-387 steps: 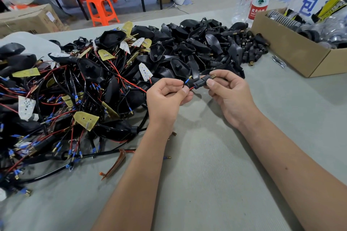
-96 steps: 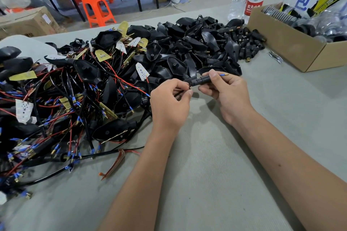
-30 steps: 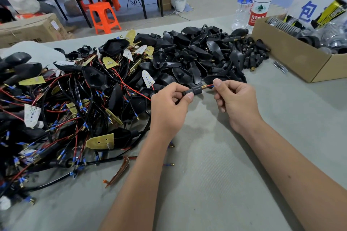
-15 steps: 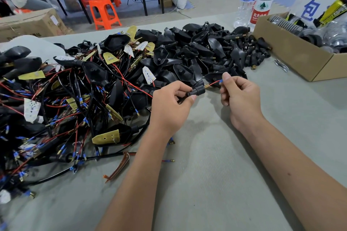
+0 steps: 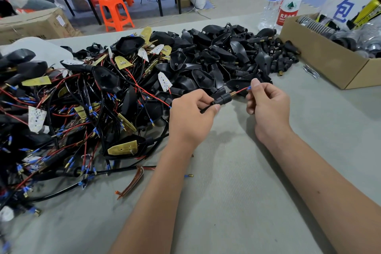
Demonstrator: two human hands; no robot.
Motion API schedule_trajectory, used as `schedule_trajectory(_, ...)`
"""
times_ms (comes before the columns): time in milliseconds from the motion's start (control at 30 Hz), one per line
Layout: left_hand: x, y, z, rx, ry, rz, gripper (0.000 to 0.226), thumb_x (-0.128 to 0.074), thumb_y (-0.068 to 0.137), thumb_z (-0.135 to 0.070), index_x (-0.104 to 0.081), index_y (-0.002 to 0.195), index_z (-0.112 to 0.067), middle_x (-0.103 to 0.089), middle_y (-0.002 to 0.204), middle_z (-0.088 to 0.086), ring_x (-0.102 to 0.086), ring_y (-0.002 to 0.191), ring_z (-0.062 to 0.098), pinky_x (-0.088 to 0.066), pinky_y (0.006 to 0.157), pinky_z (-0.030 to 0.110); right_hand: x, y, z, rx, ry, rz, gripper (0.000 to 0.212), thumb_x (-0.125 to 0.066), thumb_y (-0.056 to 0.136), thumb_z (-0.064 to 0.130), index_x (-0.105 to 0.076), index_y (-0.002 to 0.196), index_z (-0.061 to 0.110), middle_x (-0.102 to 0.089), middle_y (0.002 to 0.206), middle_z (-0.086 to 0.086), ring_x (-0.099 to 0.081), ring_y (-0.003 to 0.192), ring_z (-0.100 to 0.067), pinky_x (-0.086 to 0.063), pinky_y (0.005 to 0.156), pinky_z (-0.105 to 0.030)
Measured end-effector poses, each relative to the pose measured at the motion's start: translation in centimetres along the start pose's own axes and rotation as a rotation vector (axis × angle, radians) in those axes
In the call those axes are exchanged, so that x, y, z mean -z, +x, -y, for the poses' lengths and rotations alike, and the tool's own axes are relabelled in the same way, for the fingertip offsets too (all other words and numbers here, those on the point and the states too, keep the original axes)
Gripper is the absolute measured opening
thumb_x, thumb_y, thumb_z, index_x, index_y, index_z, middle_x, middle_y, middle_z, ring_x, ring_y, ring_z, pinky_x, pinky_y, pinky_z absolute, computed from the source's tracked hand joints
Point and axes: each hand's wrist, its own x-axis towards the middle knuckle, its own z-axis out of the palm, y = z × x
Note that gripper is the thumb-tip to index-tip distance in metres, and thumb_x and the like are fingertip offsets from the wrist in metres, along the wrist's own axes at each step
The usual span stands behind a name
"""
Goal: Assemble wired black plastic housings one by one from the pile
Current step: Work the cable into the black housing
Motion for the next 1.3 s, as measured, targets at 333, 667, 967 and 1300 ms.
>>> schedule_trajectory(333,0.4,0.0,-0.3,-0.027,-0.115,0.057,0.021,-0.083,0.082,-0.006,-0.072,0.083,-0.023,-0.072,0.075,-0.011,-0.066,0.065,0.003,-0.055,0.064,0.023,0.4,-0.1,0.3,-0.027,0.021,0.366,0.001,-0.072,0.094,0.007,-0.071,0.094,0.007,-0.072,0.075,-0.011,-0.065,0.063,-0.016,-0.051,0.055,-0.022)
schedule_trajectory(667,1.1,0.4,0.9,0.000,-0.150,0.070,0.017,-0.076,0.086,0.005,-0.072,0.088,-0.012,-0.073,0.075,0.007,-0.075,0.062,0.019,-0.063,0.060,0.031,0.4,-0.3,0.7,-0.054,0.065,0.302,0.014,-0.069,0.094,0.000,-0.068,0.084,0.010,-0.076,0.089,-0.016,-0.074,0.078,-0.023,-0.054,0.057,-0.023)
schedule_trajectory(967,0.9,0.6,1.0,0.024,-0.129,0.045,0.014,-0.075,0.088,0.001,-0.071,0.088,-0.013,-0.074,0.073,0.003,-0.074,0.058,0.017,-0.052,0.049,0.020,0.6,-0.4,1.0,-0.052,0.096,0.307,0.020,-0.067,0.096,0.001,-0.063,0.082,0.015,-0.075,0.084,-0.013,-0.076,0.071,-0.027,-0.054,0.051,-0.025)
schedule_trajectory(1300,1.4,0.3,0.7,-0.064,-0.055,0.124,0.013,-0.067,0.092,0.002,-0.074,0.092,-0.009,-0.076,0.080,0.003,-0.066,0.047,0.019,-0.061,0.058,0.041,0.6,-0.2,0.5,0.075,-0.047,0.244,0.020,-0.064,0.098,0.003,-0.057,0.083,0.014,-0.071,0.072,-0.006,-0.068,0.057,-0.021,-0.051,0.047,-0.026)
